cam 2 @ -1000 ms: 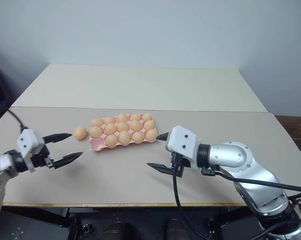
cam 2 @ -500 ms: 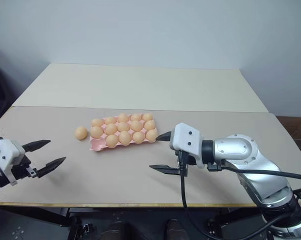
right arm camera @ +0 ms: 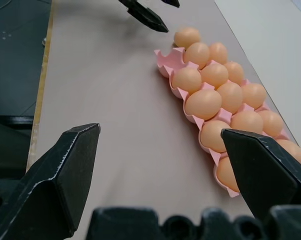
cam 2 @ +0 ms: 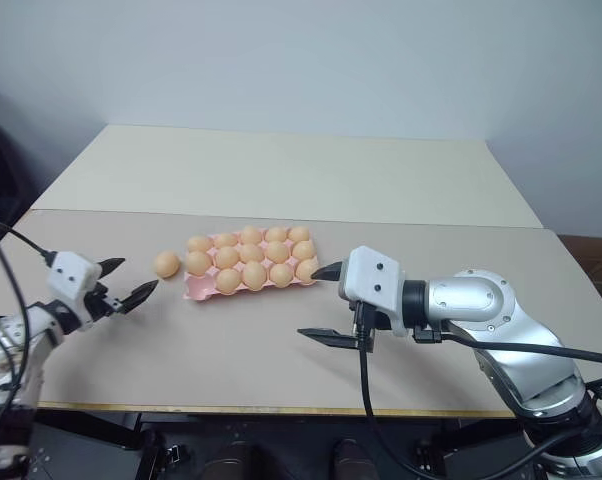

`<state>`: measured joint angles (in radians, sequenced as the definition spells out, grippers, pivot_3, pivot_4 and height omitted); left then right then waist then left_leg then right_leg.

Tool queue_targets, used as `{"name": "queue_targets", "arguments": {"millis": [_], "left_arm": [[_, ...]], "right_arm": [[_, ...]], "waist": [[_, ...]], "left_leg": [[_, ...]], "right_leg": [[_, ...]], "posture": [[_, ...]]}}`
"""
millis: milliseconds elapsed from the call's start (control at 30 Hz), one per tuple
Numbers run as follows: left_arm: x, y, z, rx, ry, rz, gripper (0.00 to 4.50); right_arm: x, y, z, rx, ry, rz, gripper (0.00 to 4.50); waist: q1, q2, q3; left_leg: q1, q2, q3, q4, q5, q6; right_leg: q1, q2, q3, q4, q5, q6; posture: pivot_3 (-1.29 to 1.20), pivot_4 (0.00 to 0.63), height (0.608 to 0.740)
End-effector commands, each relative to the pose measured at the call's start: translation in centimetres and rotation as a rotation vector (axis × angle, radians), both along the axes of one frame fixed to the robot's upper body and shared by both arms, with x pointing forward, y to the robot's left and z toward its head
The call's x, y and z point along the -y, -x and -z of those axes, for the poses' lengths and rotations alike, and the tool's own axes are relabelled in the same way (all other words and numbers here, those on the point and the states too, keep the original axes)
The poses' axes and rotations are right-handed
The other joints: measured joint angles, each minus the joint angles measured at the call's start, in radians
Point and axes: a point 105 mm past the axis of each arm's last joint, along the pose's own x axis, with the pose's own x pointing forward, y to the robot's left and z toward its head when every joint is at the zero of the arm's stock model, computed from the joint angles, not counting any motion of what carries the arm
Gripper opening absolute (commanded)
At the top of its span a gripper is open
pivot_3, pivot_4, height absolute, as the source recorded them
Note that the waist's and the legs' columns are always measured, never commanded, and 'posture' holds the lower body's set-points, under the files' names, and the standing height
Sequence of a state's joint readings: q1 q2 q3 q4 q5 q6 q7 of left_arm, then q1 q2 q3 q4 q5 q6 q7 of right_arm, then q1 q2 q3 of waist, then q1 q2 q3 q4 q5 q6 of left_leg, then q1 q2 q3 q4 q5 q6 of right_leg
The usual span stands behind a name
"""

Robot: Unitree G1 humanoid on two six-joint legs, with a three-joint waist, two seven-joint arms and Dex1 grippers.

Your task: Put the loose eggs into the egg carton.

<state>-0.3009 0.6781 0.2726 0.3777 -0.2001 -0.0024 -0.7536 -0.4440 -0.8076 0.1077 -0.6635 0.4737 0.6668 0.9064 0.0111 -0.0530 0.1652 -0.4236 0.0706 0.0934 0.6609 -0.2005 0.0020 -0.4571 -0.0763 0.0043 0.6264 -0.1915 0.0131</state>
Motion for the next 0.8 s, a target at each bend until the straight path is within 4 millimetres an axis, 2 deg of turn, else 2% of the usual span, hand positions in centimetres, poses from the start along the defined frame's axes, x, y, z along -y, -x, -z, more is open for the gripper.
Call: {"name": "queue_targets", "arguments": {"millis": [33,267,633,733,800], "left_arm": [[0.7,-1.1,-0.1,0.037,-0.007,0.03,4.24],[1.6,-3.1,0.9,0.017,0.016,0.051,4.24],[2.9,-5.5,1.1,0.014,0.037,0.063,4.24],[3.0,-5.4,1.2,0.019,0.03,0.077,3.67],[2.9,-5.3,1.4,0.016,0.028,0.081,3.05]], "right_arm": [[0.2,0.4,-0.7,0.036,-0.005,0.019,4.5],[0.5,0.3,-0.7,0.048,-0.017,0.065,4.5],[0.9,0.1,-0.8,0.058,-0.017,0.101,4.5],[1.0,0.0,-0.8,0.062,-0.014,0.109,4.5],[1.0,0.0,-0.7,0.061,-0.013,0.114,4.5]], "waist": [[-0.002,0.0,0.0],[-0.001,0.0,0.0],[0.0,-0.001,0.0],[-0.003,-0.001,0.0],[-0.004,-0.001,0.0]], "left_leg": [[0.0,0.0,0.0,0.0,0.0,0.0],[0.0,0.0,0.0,0.0,0.0,0.0],[0.0,-0.001,-0.001,0.0,0.0,0.0],[0.0,-0.001,-0.001,0.0,0.0,0.0],[0.0,-0.001,-0.001,0.0,0.0,0.0]], "right_leg": [[0.0,0.0,0.0,0.0,0.0,0.0],[0.0,0.0,0.0,0.0,0.001,0.002],[0.001,0.0,0.0,0.0,0.002,0.003],[0.001,0.0,0.0,0.0,0.002,0.003],[0.001,0.0,0.0,0.001,0.002,0.003]], "posture": [[0.0,0.15,0.74],[0.0,0.15,0.74],[0.0,0.15,0.74],[0.0,0.15,0.74],[0.0,0.15,0.74]]}}
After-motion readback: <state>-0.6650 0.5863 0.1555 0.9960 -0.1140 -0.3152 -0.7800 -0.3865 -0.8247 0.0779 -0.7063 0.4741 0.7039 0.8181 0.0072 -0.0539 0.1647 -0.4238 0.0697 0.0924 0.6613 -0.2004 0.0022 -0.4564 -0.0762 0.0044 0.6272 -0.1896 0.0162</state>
